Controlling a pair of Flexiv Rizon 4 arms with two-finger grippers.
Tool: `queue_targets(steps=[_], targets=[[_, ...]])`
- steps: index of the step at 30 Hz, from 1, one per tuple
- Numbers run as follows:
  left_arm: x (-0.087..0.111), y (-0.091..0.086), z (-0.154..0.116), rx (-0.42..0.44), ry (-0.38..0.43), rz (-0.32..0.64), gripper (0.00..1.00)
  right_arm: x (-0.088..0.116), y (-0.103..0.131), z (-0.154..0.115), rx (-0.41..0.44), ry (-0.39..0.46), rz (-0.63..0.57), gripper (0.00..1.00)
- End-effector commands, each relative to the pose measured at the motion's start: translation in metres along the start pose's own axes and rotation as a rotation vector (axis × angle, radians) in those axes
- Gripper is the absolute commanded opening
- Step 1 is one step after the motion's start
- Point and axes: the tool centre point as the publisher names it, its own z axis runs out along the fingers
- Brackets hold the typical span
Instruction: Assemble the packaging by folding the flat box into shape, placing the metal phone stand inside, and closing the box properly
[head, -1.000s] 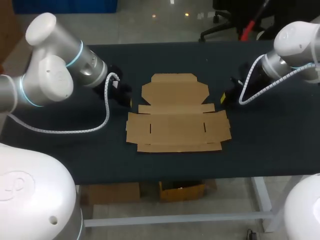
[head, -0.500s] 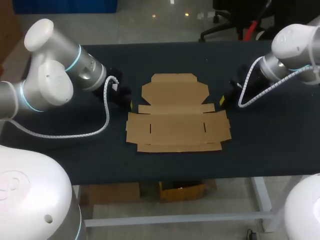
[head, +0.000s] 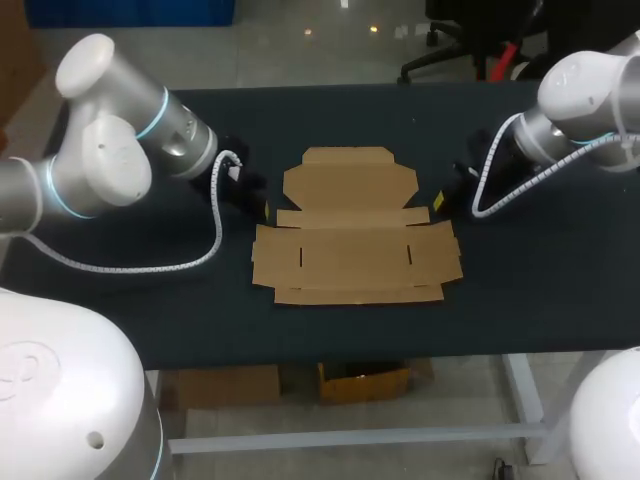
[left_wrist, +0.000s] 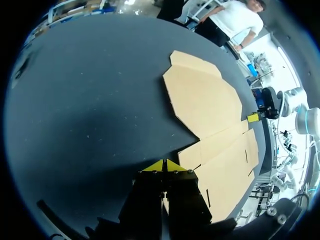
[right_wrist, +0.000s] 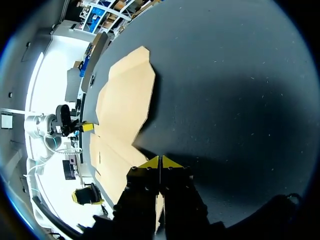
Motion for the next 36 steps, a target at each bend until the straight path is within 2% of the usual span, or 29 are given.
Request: queue_targets(steps=[1,36], targets=[[0.000,-0.003,0.003,-0.010,-0.004,0.002,0.00,-0.003,-0.001,0.001,0.006,0.004,0.003,0.00],[0.001,-0.001,0.016,-0.014,0.052,0.021,0.00,0.000,-0.005,0.014,0.011,0.041,-0.016,0.00]])
